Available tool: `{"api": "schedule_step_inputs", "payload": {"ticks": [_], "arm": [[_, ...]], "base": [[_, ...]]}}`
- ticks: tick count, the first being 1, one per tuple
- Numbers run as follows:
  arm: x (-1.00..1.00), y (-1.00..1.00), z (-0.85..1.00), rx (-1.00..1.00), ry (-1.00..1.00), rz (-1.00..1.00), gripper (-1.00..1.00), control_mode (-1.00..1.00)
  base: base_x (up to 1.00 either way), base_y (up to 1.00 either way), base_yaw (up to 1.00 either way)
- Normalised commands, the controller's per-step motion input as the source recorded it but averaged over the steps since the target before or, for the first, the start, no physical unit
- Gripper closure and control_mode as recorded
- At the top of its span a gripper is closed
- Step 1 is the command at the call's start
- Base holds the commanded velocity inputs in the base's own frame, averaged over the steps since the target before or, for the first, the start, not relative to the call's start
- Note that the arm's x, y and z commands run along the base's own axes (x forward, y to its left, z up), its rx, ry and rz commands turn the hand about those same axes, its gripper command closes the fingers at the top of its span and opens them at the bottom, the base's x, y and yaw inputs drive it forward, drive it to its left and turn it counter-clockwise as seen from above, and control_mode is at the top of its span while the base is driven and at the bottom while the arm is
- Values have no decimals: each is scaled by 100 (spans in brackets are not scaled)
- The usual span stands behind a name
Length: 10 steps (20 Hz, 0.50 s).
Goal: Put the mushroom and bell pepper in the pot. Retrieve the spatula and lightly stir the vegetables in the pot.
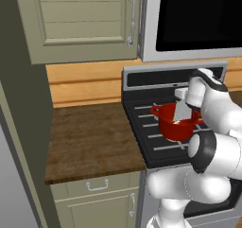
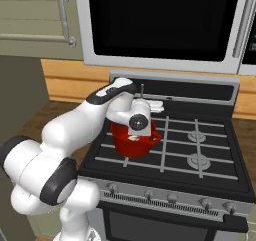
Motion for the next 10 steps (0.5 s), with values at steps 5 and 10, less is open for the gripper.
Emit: {"api": "schedule_step_inputs", "payload": {"ticks": [5,10], "arm": [[1,0,-17,1,-36,0,100,-100],[0,2,0,1,30,-2,100,-100]], "base": [[0,0,0],[0,0,0]]}}
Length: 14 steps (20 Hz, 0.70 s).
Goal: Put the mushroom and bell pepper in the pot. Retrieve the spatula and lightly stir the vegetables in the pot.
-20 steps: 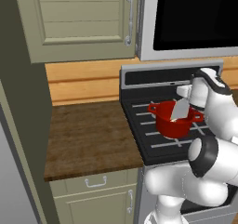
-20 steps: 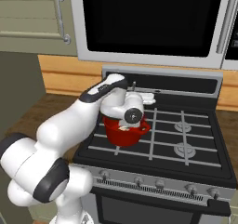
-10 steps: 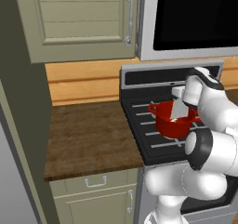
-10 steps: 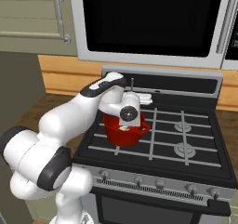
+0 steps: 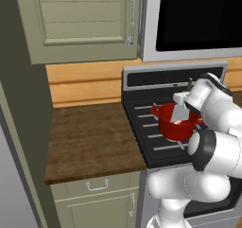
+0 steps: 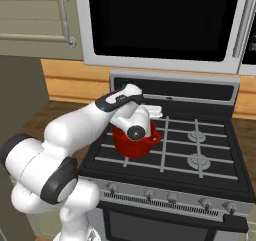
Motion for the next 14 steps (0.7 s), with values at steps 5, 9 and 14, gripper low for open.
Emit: {"api": "schedule_step_inputs", "payload": {"ticks": [5,9,14], "arm": [[-1,0,0,0,23,0,100,-100],[0,-1,0,0,3,0,100,-100],[-2,-6,-1,4,0,0,100,-100]], "base": [[0,0,0],[0,0,0],[0,0,0]]}}
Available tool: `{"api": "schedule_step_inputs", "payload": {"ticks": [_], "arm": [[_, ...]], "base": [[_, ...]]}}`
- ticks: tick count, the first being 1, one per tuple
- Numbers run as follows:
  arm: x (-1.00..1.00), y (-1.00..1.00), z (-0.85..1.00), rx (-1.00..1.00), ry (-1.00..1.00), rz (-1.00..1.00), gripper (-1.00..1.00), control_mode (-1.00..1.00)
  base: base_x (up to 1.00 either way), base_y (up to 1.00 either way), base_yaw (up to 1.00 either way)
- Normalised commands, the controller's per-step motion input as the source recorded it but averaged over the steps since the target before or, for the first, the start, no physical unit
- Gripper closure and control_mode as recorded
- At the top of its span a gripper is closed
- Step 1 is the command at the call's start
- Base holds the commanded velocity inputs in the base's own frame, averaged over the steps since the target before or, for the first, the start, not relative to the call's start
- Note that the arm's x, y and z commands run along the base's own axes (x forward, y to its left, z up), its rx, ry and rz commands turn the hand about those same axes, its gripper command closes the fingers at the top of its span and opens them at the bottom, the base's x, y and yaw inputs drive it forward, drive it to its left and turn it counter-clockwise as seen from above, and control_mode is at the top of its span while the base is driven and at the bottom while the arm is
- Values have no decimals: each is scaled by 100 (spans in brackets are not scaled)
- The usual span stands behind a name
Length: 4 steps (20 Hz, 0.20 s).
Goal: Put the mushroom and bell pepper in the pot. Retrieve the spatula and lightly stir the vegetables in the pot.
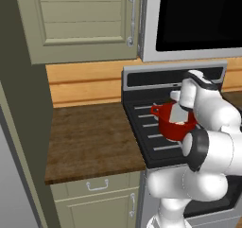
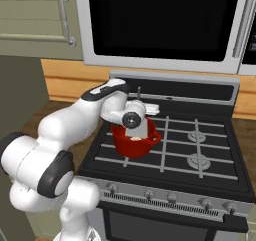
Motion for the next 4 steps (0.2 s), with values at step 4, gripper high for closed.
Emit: {"api": "schedule_step_inputs", "payload": {"ticks": [4], "arm": [[0,-6,16,1,-12,0,100,-100]], "base": [[0,0,0]]}}
